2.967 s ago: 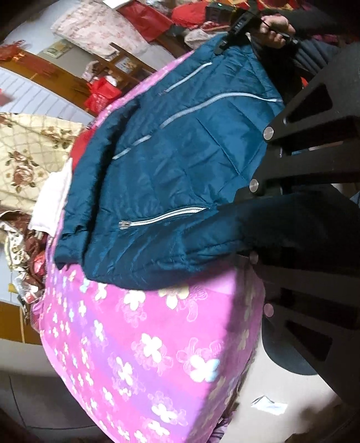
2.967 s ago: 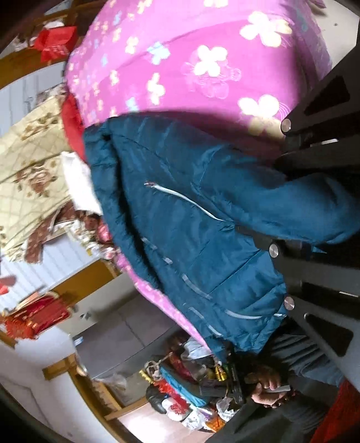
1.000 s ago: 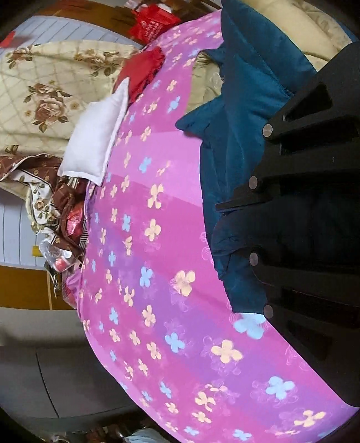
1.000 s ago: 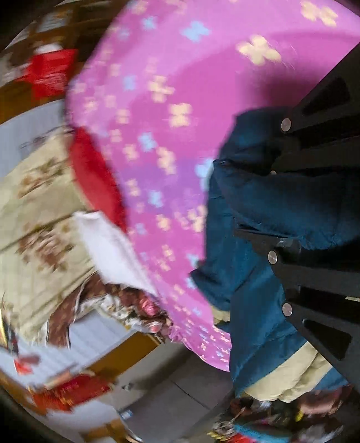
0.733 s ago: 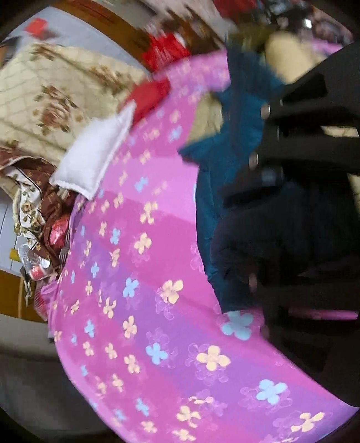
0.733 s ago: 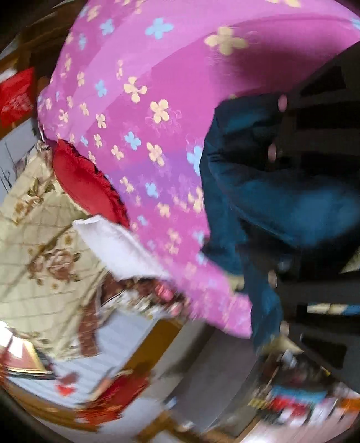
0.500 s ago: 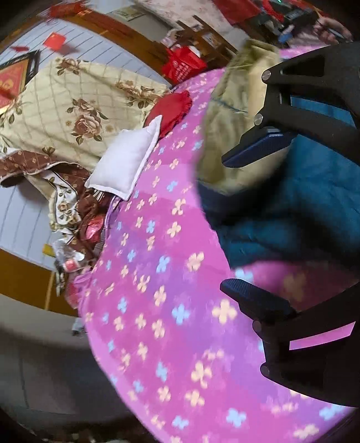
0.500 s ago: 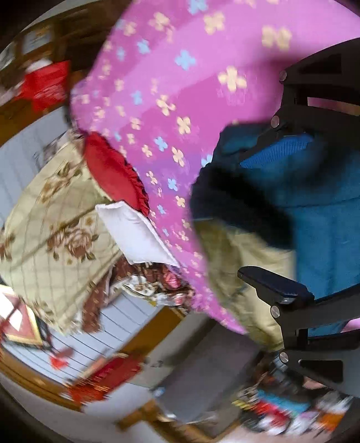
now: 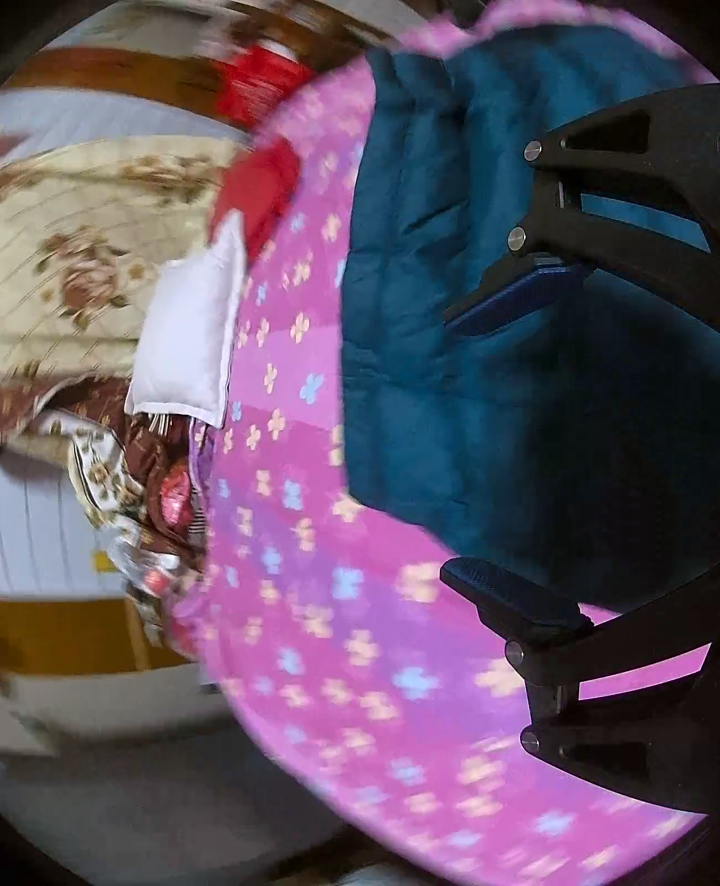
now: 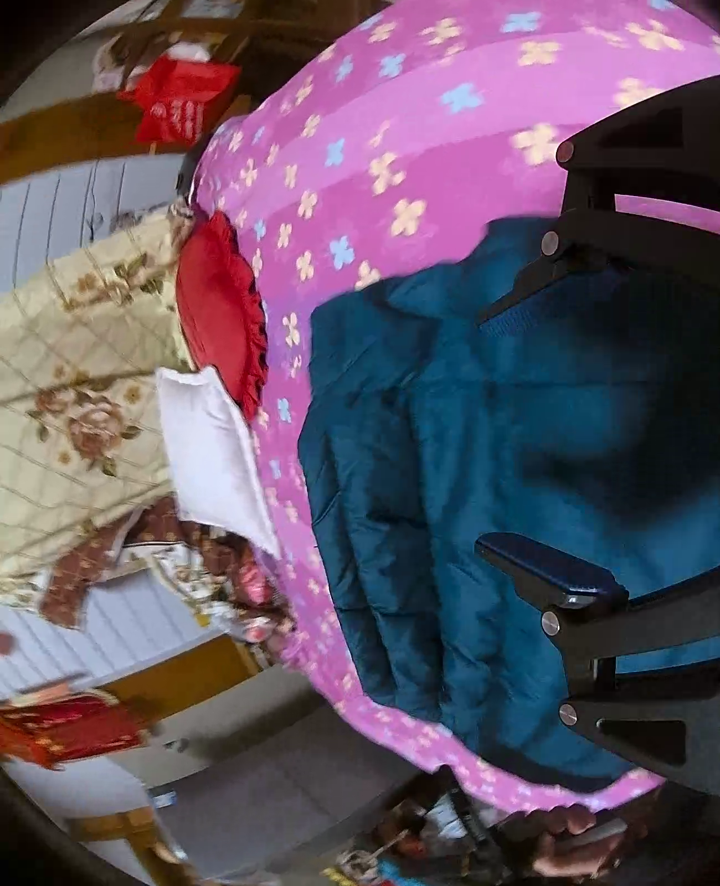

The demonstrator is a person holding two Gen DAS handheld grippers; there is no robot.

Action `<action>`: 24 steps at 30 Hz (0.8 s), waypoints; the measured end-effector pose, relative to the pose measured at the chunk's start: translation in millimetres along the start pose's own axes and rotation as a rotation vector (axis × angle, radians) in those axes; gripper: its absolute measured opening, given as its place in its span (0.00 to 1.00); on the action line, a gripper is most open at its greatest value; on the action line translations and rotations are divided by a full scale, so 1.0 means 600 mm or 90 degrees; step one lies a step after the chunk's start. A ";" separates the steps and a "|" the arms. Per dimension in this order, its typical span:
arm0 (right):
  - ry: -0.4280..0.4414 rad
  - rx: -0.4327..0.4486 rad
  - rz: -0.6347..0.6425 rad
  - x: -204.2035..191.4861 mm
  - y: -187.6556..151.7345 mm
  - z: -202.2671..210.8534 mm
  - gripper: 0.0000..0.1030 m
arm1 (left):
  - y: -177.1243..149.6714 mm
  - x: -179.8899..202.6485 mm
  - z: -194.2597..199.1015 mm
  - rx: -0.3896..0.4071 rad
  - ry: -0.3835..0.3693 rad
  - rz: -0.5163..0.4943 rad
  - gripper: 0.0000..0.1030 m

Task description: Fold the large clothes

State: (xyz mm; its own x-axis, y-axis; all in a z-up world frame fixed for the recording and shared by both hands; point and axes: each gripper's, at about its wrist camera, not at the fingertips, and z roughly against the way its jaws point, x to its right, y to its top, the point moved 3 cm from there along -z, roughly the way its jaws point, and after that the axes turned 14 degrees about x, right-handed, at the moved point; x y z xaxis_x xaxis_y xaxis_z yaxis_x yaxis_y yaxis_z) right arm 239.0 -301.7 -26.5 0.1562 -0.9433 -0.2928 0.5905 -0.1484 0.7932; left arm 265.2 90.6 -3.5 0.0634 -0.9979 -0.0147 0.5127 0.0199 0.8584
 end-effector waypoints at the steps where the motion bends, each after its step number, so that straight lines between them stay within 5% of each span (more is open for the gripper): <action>1: 0.008 -0.020 -0.002 -0.003 0.006 -0.025 0.69 | 0.003 0.019 -0.024 -0.010 0.006 -0.039 0.80; 6: 0.011 -0.116 0.041 0.006 0.004 -0.134 0.69 | -0.025 0.048 -0.120 -0.048 0.081 -0.154 0.80; 9: 0.007 -0.155 0.021 0.043 -0.014 -0.179 0.69 | -0.057 0.026 -0.160 -0.084 0.110 -0.118 0.82; 14: 0.000 -0.124 0.006 0.079 -0.024 -0.200 0.70 | -0.069 0.000 -0.188 -0.084 0.122 -0.043 0.88; 18: -0.012 -0.108 0.017 0.077 -0.027 -0.207 0.70 | -0.074 0.006 -0.199 -0.087 0.140 -0.045 0.89; 21: -0.033 -0.113 0.035 0.068 -0.020 -0.201 0.70 | -0.062 0.009 -0.179 -0.088 0.155 -0.054 0.88; 24: -0.059 -0.083 0.035 0.053 0.002 -0.148 0.69 | -0.022 -0.003 -0.101 -0.022 0.117 -0.004 0.88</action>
State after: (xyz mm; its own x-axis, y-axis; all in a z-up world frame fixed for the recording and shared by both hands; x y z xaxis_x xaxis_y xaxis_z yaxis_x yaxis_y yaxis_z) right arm 315.1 -305.8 -82.3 0.1209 -0.9732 -0.1957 0.6814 -0.0620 0.7293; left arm 310.2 95.7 -45.7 0.2139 -0.9699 -0.1167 0.5432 0.0187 0.8394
